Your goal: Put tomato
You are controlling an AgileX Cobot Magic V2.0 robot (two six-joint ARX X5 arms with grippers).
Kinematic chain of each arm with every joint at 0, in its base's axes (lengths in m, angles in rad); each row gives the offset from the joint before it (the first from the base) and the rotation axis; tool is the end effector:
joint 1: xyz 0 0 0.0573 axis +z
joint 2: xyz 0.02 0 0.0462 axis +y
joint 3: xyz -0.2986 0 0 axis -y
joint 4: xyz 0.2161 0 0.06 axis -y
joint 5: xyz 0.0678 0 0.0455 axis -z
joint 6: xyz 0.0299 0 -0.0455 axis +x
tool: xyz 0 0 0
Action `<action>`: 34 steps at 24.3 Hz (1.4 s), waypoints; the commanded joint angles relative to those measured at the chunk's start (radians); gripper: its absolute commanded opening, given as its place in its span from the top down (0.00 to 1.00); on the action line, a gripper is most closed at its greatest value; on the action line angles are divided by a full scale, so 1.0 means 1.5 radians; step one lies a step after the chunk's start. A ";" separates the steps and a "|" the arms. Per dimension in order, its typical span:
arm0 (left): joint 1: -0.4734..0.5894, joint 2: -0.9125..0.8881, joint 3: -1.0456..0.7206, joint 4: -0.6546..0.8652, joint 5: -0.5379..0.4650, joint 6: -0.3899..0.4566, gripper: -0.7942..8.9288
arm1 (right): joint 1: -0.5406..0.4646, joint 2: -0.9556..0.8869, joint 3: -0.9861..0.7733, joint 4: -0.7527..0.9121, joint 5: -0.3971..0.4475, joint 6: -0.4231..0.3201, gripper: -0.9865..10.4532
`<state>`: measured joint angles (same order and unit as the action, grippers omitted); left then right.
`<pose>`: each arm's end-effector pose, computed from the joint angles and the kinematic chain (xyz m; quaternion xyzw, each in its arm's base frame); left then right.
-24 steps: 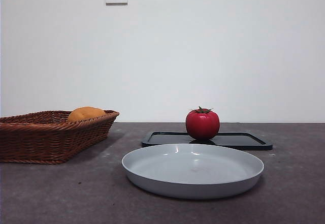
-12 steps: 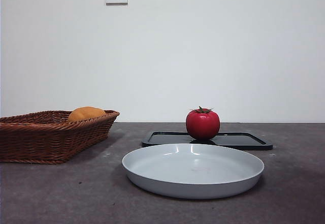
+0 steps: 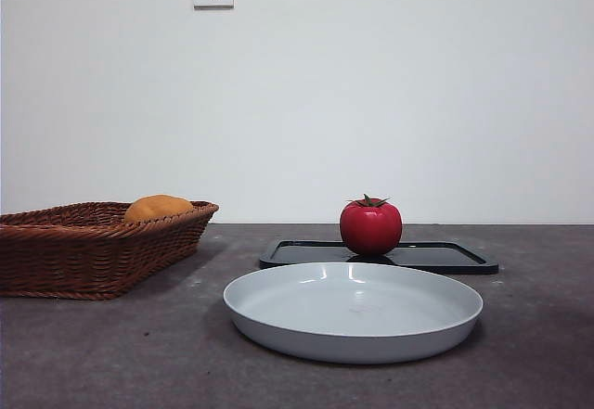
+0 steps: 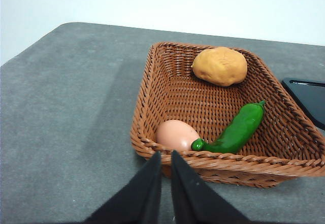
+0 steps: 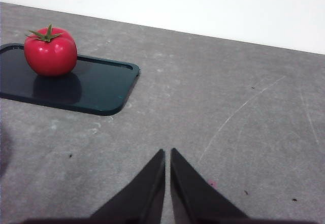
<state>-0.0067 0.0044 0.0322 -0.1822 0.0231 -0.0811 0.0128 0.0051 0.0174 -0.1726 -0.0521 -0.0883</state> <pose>0.0323 -0.0009 0.1558 -0.0410 0.0777 -0.0117 0.9961 0.0331 0.0020 0.1521 -0.0424 0.0785 0.0358 0.9954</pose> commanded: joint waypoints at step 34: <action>0.001 -0.001 -0.013 -0.004 0.005 -0.005 0.89 | -0.015 -0.001 -0.005 0.006 0.136 0.084 0.91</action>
<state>-0.0067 0.0044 0.0322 -0.1822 0.0231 -0.0811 -0.0101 0.0051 0.0174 -0.1635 0.1486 0.0242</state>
